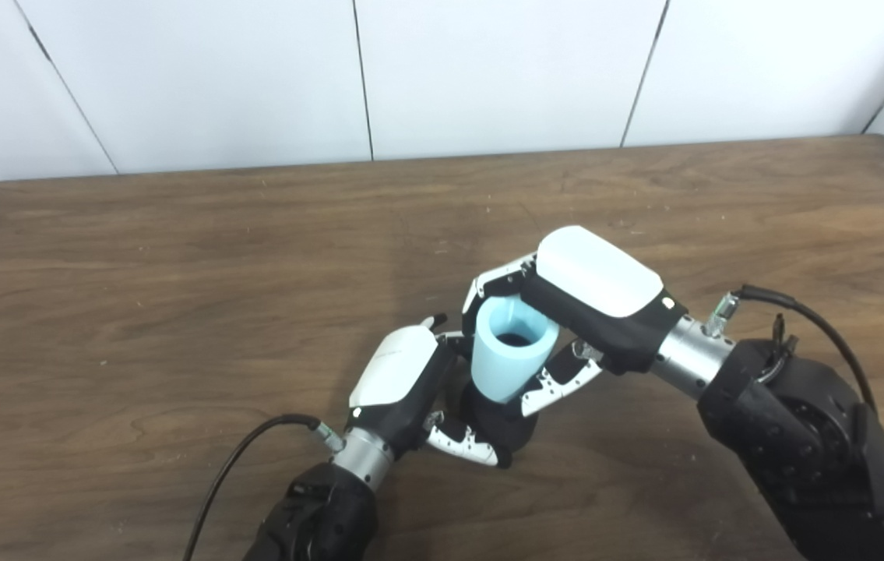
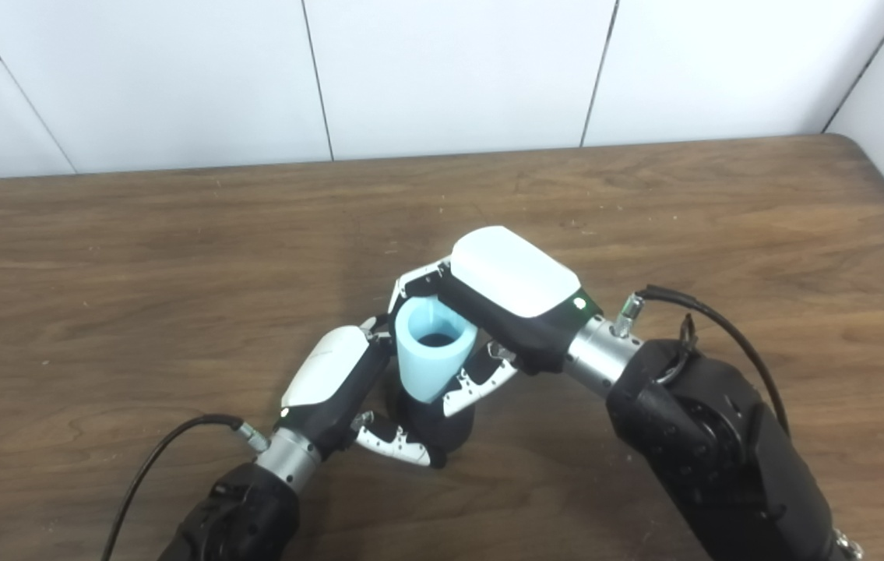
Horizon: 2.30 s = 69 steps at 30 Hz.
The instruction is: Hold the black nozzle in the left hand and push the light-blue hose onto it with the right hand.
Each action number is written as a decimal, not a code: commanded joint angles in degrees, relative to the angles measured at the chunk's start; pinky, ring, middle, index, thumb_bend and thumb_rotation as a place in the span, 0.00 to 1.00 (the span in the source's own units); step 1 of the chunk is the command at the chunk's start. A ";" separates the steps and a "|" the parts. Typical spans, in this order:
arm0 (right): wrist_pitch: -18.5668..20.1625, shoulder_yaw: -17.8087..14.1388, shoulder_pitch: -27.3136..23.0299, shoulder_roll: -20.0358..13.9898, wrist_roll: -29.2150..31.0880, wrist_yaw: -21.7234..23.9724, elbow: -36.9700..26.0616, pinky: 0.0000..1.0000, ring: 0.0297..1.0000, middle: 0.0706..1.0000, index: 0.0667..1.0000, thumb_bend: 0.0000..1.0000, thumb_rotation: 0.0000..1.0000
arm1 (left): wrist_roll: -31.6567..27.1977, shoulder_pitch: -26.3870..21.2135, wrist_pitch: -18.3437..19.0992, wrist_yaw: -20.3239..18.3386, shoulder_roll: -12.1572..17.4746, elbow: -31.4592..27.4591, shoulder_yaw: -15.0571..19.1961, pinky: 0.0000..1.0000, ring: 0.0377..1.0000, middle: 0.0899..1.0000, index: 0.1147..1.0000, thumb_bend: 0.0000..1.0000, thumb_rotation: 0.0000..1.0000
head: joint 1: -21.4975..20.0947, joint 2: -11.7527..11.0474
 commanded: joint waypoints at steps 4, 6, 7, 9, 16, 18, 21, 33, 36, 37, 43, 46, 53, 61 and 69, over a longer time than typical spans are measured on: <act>0.64 -0.10 2.29 -2.23 -0.22 2.75 1.60 0.32 0.40 0.47 0.50 0.50 0.00 | -0.43 1.60 1.93 -4.07 0.77 1.45 -0.92 0.97 0.65 0.46 0.40 0.52 0.00 | -0.30 0.06; 1.46 -0.05 2.54 -2.06 -1.09 3.19 0.89 0.31 0.41 0.49 0.50 0.49 0.00 | -0.47 1.61 1.85 -4.03 0.79 1.50 -0.93 0.97 0.66 0.47 0.40 0.52 0.00 | -0.26 0.01; 1.83 -0.05 2.49 -1.99 -1.23 3.38 0.60 0.32 0.43 0.51 0.49 0.49 0.00 | -0.52 1.58 1.83 -4.02 0.79 1.59 -0.91 0.97 0.66 0.47 0.40 0.52 0.00 | -0.26 0.01; 2.60 -0.06 2.28 -1.73 -1.06 3.63 0.25 0.50 0.61 0.66 0.58 0.67 0.04 | -0.58 1.52 1.79 -4.01 0.81 1.72 -0.88 0.97 0.66 0.47 0.40 0.52 0.00 | -0.25 -0.11; 4.43 -0.76 0.32 -1.36 0.09 4.18 -1.52 0.83 0.92 0.92 0.82 0.90 0.16 | -0.56 1.48 1.90 -4.19 0.92 1.71 -0.88 0.97 0.65 0.47 0.40 0.52 0.00 | -0.43 -0.13; 4.07 -1.10 -0.16 -1.39 -0.24 4.01 -2.01 0.87 0.96 0.96 0.84 0.91 0.17 | -0.58 1.47 1.98 -4.25 0.88 1.68 -0.86 0.97 0.65 0.47 0.40 0.52 0.00 | -0.41 -0.14; 2.67 -1.77 -0.83 -1.33 -1.45 3.18 -2.68 0.95 1.00 1.00 0.88 0.95 0.23 | -0.51 1.44 1.99 -4.20 0.81 1.86 -0.87 0.97 0.65 0.47 0.39 0.52 0.00 | -0.34 -0.13; 1.62 -5.67 -2.29 -0.24 -2.99 3.45 -6.02 0.99 1.00 1.00 0.94 0.95 0.33 | -0.61 1.32 1.93 -4.14 0.73 2.08 -0.87 0.97 0.66 0.48 0.39 0.52 0.00 | -0.21 -0.25; 2.39 -7.16 -2.36 -0.59 -2.15 4.49 -8.12 0.97 1.00 0.99 0.93 0.86 0.39 | -0.73 1.24 1.86 -4.07 0.69 2.20 -0.81 0.97 0.66 0.47 0.39 0.52 0.00 | -0.25 -0.22; 2.47 -7.61 -2.30 -0.61 -1.89 4.77 -8.70 0.96 0.99 0.97 0.93 0.83 0.42 | -0.76 1.22 1.83 -4.04 0.67 2.24 -0.80 0.97 0.66 0.47 0.39 0.52 0.00 | -0.25 -0.22; 1.48 -10.30 -1.02 -1.08 0.66 4.91 -11.62 0.92 0.96 0.94 0.91 0.72 0.55 | -1.10 1.15 1.69 -3.75 0.64 2.50 -0.76 0.97 0.65 0.47 0.40 0.52 0.00 | -0.25 -0.32; -0.20 -11.73 -0.07 -1.82 2.34 4.11 -12.65 0.92 0.96 0.94 0.92 0.65 0.61 | -1.23 1.12 1.56 -3.57 0.63 2.70 -0.77 0.97 0.65 0.47 0.40 0.52 0.00 | -0.14 -0.40; -3.60 -12.50 3.66 -3.31 3.50 4.21 -13.89 0.96 0.99 0.99 0.95 0.58 0.69 | -1.41 1.09 1.41 -3.41 0.70 2.81 -0.60 0.97 0.64 0.46 0.40 0.52 0.00 | -0.06 -0.44; -5.31 -11.74 7.48 -4.86 3.34 5.71 -13.93 1.00 1.00 1.00 0.97 0.63 0.98 | -1.34 1.22 1.41 -3.44 0.86 2.73 -0.57 0.97 0.64 0.46 0.41 0.52 0.00 | -0.03 -0.25; -4.52 -10.75 8.15 -4.44 2.07 9.38 -15.45 1.00 1.00 1.00 0.99 0.69 1.00 | -1.29 1.19 1.61 -3.68 1.00 2.62 -0.56 0.97 0.64 0.45 0.41 0.52 0.00 | -0.10 -0.25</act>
